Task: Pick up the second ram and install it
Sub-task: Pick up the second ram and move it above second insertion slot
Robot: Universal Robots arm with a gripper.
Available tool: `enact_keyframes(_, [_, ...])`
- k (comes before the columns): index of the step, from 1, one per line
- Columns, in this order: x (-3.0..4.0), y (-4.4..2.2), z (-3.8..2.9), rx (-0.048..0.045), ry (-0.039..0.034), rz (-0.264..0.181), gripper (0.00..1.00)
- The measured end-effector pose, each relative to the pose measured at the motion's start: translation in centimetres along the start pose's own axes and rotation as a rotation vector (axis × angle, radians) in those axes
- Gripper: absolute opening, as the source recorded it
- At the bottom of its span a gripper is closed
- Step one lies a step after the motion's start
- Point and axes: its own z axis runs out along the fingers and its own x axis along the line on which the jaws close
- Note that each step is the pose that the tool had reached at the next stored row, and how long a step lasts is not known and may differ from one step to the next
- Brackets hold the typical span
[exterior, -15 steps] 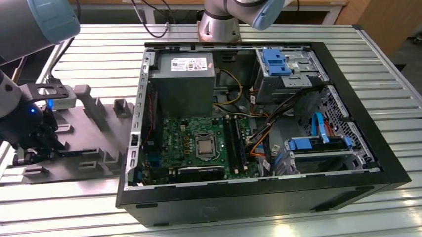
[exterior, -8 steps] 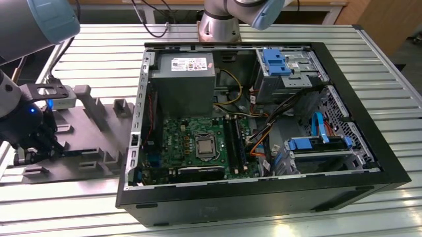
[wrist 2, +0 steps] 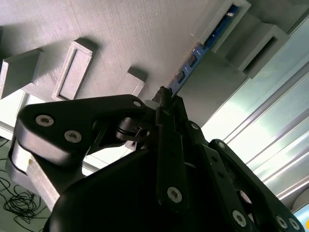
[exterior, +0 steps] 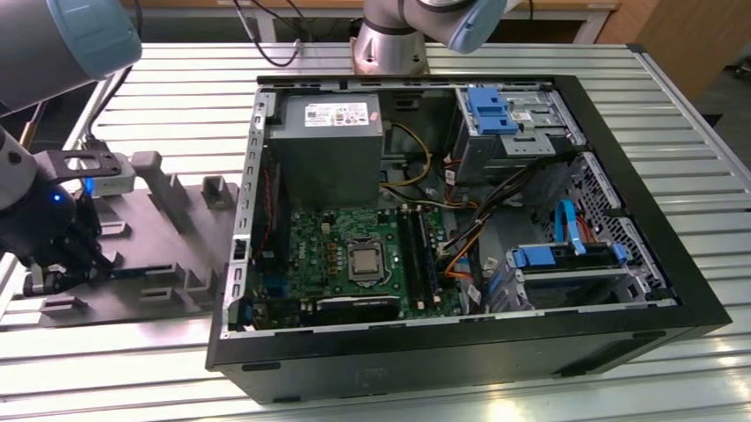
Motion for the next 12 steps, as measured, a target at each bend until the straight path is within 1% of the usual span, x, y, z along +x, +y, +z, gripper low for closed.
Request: enact_keyframes(12, [0.02, 0.0, 0.0, 0.0001, -0.0001, 0.0, 0.19])
